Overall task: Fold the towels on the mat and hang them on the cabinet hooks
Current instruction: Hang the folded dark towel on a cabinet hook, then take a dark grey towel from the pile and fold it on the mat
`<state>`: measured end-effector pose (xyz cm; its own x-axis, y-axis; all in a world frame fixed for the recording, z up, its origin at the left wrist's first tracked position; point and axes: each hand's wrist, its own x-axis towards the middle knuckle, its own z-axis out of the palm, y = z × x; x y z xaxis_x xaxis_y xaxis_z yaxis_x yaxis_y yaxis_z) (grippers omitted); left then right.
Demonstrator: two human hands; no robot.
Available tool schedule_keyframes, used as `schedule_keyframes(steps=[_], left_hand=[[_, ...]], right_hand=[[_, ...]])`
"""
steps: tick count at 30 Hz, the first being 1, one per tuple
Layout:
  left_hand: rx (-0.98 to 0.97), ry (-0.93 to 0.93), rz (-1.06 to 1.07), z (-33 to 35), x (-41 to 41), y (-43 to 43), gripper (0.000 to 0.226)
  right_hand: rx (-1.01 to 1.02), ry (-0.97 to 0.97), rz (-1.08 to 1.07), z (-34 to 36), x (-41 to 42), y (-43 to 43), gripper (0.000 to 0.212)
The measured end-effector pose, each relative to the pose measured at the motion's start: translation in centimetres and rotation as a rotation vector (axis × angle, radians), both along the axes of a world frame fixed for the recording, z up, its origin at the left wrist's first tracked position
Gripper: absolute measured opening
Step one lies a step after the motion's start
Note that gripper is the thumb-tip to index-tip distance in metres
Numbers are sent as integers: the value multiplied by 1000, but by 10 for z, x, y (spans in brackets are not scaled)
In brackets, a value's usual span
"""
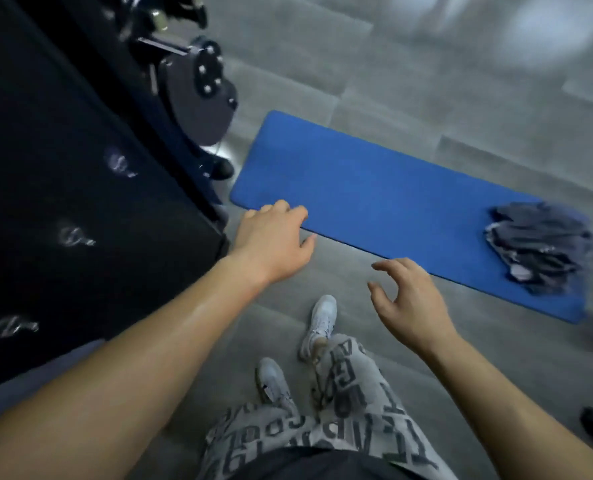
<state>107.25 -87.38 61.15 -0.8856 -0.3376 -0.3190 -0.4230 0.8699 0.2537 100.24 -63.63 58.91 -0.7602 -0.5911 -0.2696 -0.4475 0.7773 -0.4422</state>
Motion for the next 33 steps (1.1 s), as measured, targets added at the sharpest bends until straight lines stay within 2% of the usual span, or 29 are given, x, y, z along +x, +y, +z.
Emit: schedule_keyframes(steps=[8, 11, 15, 24, 33], left_hand=[[-32, -36, -358, -17, -254, 58, 50], [-11, -53, -416, -19, -364, 80, 50], [-17, -40, -492, -12, -496, 103, 48], [-26, -63, -750, -27, -770, 139, 44], [21, -129, -1070, -87, -1118, 156, 42]], right_hand=[[-8, 31, -341, -22, -163, 76, 31], [-16, -14, -439, -31, -246, 96, 22], [-58, -15, -496, -24, -353, 110, 21], [-148, 12, -699, -28, -590, 111, 20], [-134, -32, -1109, -77, -881, 73, 19]])
